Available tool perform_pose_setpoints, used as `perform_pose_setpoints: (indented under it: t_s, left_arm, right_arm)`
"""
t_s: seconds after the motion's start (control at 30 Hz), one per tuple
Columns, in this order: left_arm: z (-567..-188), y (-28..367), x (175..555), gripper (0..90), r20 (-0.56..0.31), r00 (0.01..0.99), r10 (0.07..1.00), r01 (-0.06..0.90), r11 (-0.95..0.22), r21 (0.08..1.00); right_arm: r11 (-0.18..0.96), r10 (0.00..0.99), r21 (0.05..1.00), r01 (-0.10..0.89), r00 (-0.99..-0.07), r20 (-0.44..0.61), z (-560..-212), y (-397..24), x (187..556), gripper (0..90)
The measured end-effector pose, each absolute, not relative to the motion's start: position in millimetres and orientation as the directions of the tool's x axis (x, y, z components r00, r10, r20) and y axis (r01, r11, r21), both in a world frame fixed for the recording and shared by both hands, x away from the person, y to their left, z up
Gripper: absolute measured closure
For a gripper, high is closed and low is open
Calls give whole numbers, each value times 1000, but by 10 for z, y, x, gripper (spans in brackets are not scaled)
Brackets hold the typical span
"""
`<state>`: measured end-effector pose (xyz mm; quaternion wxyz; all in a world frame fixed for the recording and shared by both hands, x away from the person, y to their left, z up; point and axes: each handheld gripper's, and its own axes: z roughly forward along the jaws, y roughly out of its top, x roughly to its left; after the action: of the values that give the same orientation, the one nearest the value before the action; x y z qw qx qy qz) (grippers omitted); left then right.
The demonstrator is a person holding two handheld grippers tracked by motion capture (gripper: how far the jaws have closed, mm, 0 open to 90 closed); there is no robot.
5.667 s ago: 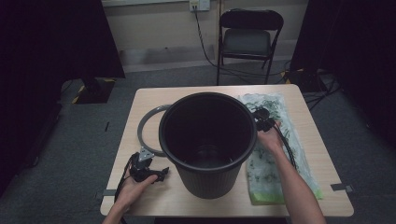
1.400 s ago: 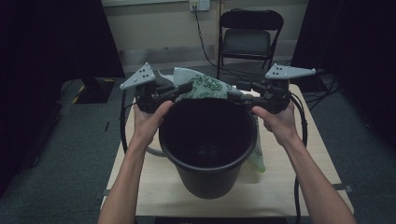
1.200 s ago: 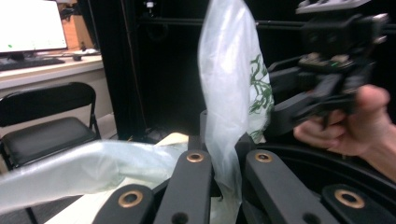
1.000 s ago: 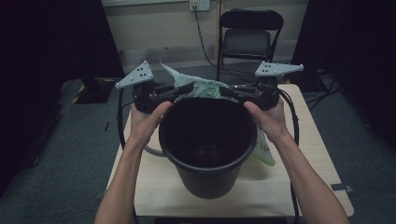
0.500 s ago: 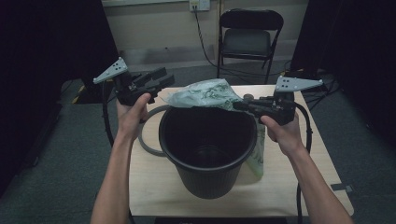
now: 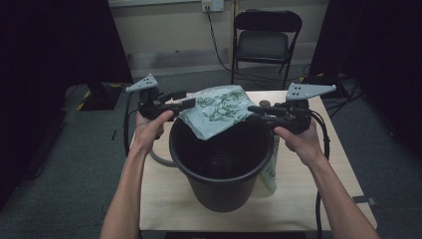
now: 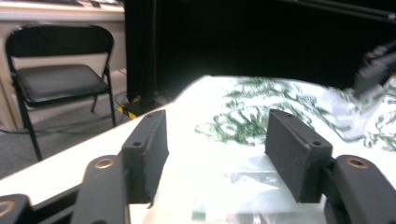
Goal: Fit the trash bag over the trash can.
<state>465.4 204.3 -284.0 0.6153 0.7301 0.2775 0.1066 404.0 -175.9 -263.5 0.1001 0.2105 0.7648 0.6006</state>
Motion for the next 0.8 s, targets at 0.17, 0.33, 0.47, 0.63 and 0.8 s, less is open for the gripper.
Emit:
perform_pose_setpoints:
  t_s: [0.17, 0.33, 0.47, 0.63, 0.8]
  left_arm:
    - [-2920, 2055, 4637, 534, -202, 835, 512, 297, -108, 949]
    - [-2880, 2005, 4545, 770, -151, 849, 506, 252, -137, 958]
    - [-2834, 2022, 4487, 845, -118, 832, 541, 217, -121, 969]
    - [-2823, 2118, 4445, 900, -120, 832, 541, 216, -119, 969]
    - [-2859, 2224, 4379, 900, -158, 836, 525, 222, -61, 973]
  right_arm:
    - [199, 471, 958, 206, -877, 91, -2649, -1803, 4036, 625]
    - [174, 486, 961, 216, -867, 107, -2665, -1887, 4039, 585]
    - [165, 492, 962, 218, -863, 111, -2686, -1948, 4009, 545]
    - [139, 496, 962, 235, -858, 138, -2733, -2057, 3989, 534]
    - [101, 488, 968, 231, -859, 154, -2752, -2155, 4014, 584]
